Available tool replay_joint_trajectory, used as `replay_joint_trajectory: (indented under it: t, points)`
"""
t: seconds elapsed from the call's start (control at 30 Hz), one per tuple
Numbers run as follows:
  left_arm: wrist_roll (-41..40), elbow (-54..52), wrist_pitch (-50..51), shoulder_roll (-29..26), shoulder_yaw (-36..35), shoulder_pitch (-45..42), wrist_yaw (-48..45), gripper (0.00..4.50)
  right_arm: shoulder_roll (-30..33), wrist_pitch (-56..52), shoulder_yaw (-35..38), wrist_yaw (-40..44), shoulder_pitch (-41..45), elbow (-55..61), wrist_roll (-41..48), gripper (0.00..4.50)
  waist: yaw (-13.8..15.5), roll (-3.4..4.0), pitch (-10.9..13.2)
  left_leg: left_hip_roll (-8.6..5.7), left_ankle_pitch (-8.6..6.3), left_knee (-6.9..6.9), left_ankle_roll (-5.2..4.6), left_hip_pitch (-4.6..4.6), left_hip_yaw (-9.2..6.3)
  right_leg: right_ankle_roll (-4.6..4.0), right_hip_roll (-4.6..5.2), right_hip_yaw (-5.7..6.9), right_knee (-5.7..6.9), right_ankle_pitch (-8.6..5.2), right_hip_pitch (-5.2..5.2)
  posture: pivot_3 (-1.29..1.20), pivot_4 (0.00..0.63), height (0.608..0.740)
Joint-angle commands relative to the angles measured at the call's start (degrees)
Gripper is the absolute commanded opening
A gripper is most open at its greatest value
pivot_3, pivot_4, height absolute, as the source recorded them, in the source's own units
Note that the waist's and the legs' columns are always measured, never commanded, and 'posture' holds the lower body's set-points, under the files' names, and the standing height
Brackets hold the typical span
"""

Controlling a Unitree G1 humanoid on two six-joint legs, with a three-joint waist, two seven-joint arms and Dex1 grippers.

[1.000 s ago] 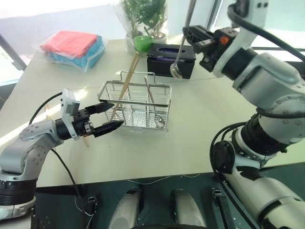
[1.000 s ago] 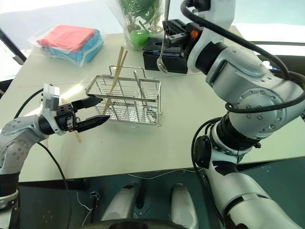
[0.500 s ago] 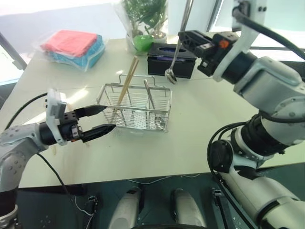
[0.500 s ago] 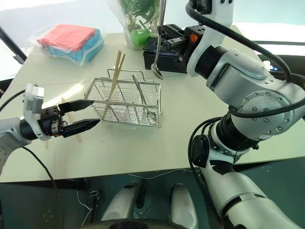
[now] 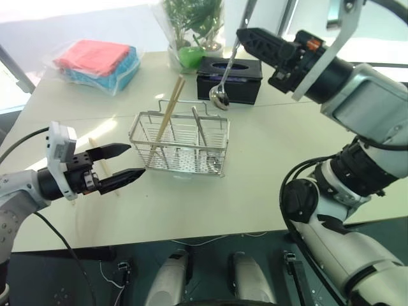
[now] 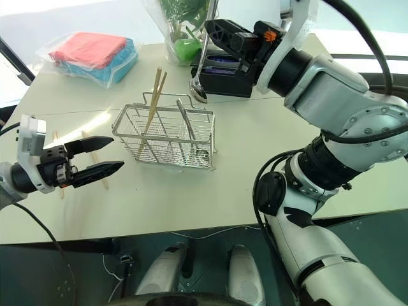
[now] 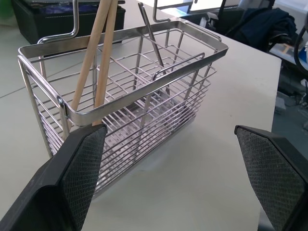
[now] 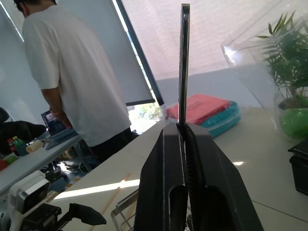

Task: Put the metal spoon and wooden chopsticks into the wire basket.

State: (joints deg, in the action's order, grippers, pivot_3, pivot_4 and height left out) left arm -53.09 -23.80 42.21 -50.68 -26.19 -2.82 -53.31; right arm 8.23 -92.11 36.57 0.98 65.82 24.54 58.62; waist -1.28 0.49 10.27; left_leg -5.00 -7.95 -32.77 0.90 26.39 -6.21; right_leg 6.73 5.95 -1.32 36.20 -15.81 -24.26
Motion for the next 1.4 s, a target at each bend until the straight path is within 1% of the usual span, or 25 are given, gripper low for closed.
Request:
replay_joint_trajectory:
  t: [0.03,0.2,0.4,0.5,0.6,0.8,1.17,1.2,1.3,1.4]
  points:
    - [-0.8,-1.0,0.0,-0.9,-1.1,-1.4,0.5,4.50,0.8,-0.4,0.9,-3.8,0.5,0.1,6.9,0.03,0.0,0.00,0.0,0.00,0.00,0.00,-0.01,0.01,0.00,0.00,0.00,0.00,0.00,0.00,-0.01,0.00,0.150,0.740]
    - [-1.2,-1.1,0.7,-1.5,-0.7,-3.1,1.1,4.50,3.3,-0.4,1.4,-7.7,-1.7,-1.9,14.2,0.03,0.0,0.00,0.0,0.00,0.02,-0.01,-0.02,0.01,0.02,0.00,-0.01,0.00,0.01,0.00,0.04,0.00,0.150,0.740]
    - [-1.9,-1.4,1.4,-1.5,-1.2,-3.7,2.0,4.50,7.2,4.1,-1.7,-13.2,-6.3,-3.9,22.7,0.03,0.0,0.00,0.0,0.01,0.03,-0.07,-0.04,0.04,0.05,0.00,-0.01,-0.01,0.01,0.00,0.21,0.00,0.150,0.740]
    - [-2.3,-1.5,1.4,-1.5,-1.3,-3.8,2.5,4.50,3.9,9.0,-7.4,-12.6,-12.8,-2.6,19.0,0.03,-0.2,-0.08,-0.1,0.05,0.03,-0.08,-0.04,0.01,0.05,0.00,-0.05,-0.01,0.03,0.00,0.24,0.00,0.150,0.740]
    - [-2.5,-1.7,1.5,-1.4,-1.3,-3.8,3.0,4.50,3.8,13.0,-10.9,-12.3,-15.5,-2.2,18.3,0.03,-0.9,0.00,0.0,0.11,0.03,-0.09,-0.04,0.02,0.05,0.00,-0.09,0.00,0.06,0.00,0.26,0.00,0.150,0.740]
    - [-2.6,-2.1,1.2,-1.2,-1.8,-2.7,3.3,4.50,4.8,18.7,-15.4,-12.8,-16.4,-2.7,20.2,0.03,-1.2,-0.01,0.0,0.06,0.04,-0.15,-0.03,0.06,0.08,0.01,-0.09,-0.01,0.13,0.01,0.21,0.00,0.150,0.740]
    - [-2.9,-2.7,0.5,-0.8,-2.1,-1.8,4.1,4.50,8.4,24.7,-20.5,-13.3,-18.8,-2.8,22.6,0.03,-1.2,-0.01,0.0,0.08,0.05,-0.16,-0.03,0.06,0.07,0.01,-0.10,0.00,0.13,0.01,0.21,0.00,0.150,0.740]
    - [-2.8,-2.6,0.4,-0.8,-2.0,-1.8,4.1,4.50,8.6,25.2,-20.9,-13.2,-19.0,-2.7,22.5,0.32,-1.2,-0.01,0.0,0.08,0.05,-0.16,-0.03,0.06,0.07,0.01,-0.10,0.00,0.13,0.01,0.21,0.00,0.150,0.740]
    - [-2.6,-2.6,0.2,-0.8,-2.1,-1.7,4.0,4.50,9.3,26.8,-21.9,-13.1,-19.4,-2.8,22.4,1.40,-1.2,-0.02,0.0,0.08,0.05,-0.17,-0.03,0.06,0.07,0.01,-0.11,0.00,0.13,0.01,0.22,0.00,0.150,0.740]
    - [-2.6,-2.4,0.1,-0.9,-2.2,-1.8,4.0,4.50,10.2,27.9,-22.8,-12.8,-19.7,-2.7,22.1,3.00,-1.2,-0.02,0.0,0.08,0.05,-0.18,-0.03,0.06,0.07,0.01,-0.11,0.00,0.14,0.01,0.22,0.00,0.150,0.740]
